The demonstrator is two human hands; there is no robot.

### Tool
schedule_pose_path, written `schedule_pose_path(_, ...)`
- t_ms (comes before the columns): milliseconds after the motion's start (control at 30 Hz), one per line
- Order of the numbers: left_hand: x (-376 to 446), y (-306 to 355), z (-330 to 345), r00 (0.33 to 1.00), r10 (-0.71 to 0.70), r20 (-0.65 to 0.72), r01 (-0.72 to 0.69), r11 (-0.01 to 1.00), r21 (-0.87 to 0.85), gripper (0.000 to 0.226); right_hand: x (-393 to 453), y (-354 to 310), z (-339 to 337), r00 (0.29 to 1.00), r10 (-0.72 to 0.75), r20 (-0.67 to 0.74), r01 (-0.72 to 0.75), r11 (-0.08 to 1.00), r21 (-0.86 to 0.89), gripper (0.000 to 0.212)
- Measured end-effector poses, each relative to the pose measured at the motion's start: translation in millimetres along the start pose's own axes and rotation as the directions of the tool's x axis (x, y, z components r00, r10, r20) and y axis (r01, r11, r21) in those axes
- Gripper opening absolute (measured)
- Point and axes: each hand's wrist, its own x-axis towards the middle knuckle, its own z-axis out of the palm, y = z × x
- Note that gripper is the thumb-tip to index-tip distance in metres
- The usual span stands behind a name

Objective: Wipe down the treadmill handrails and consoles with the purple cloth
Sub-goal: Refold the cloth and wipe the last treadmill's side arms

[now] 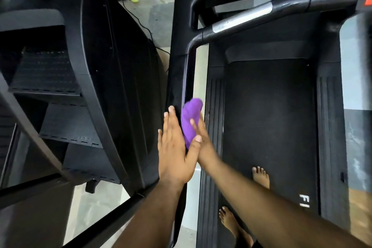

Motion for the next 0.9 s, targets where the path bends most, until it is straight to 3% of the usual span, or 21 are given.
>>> schedule_pose_path(67,-1.1,1.0,-1.9,1.000,-0.012,-0.001,0.012,0.999,-0.038,0.085,5.5,-3.6,-1.2,0.998,-0.060,0.001,0.060,0.997,-0.058,0.072)
schedule_pose_path(167,-1.9,1.8,-5.7,1.000,-0.006,0.004,0.007,0.994,-0.107,0.086,75.1,-55.1,10.5,0.985,-0.103,-0.141,0.075,0.979,-0.189,0.095)
schedule_pose_path(233,-2.3,0.4,-6.0,1.000,-0.010,-0.013,0.008,0.990,-0.141,0.085,105.5,-77.4,16.7,0.974,-0.100,-0.204,0.049,0.969,-0.241,0.099)
schedule_pose_path(333,-3.4,-2.5,-5.5,0.999,-0.026,-0.031,0.019,0.978,-0.205,0.084,59.1,-47.1,18.5,0.981,-0.106,-0.166,0.073,0.979,-0.192,0.095)
schedule_pose_path(433,-6.2,-7.1,-6.6,0.998,-0.040,-0.040,0.026,0.955,-0.294,0.079,-33.5,23.4,13.8,0.994,-0.108,-0.023,0.105,0.988,-0.109,0.085)
schedule_pose_path(500,-12.1,-11.0,-7.1,0.998,-0.029,-0.058,0.009,0.946,-0.323,0.074,-49.3,35.1,9.1,0.998,-0.057,0.005,0.057,0.995,-0.087,0.093)
schedule_pose_path(567,-26.1,-14.8,-5.6,0.996,0.018,-0.089,-0.042,0.960,-0.278,0.072,-23.4,21.9,5.9,0.993,-0.115,-0.006,0.114,0.992,-0.062,0.102)
schedule_pose_path(700,-74.1,-34.5,0.2,0.995,0.015,-0.095,-0.033,0.981,-0.190,0.068,19.3,-2.7,6.1,0.986,0.105,-0.131,-0.093,0.991,0.096,0.090)
schedule_pose_path(900,-125.2,-51.1,2.6,0.999,0.033,-0.039,-0.036,0.997,-0.063,0.074,-130.7,90.2,4.9,0.995,-0.077,-0.057,0.077,0.997,0.004,0.044)
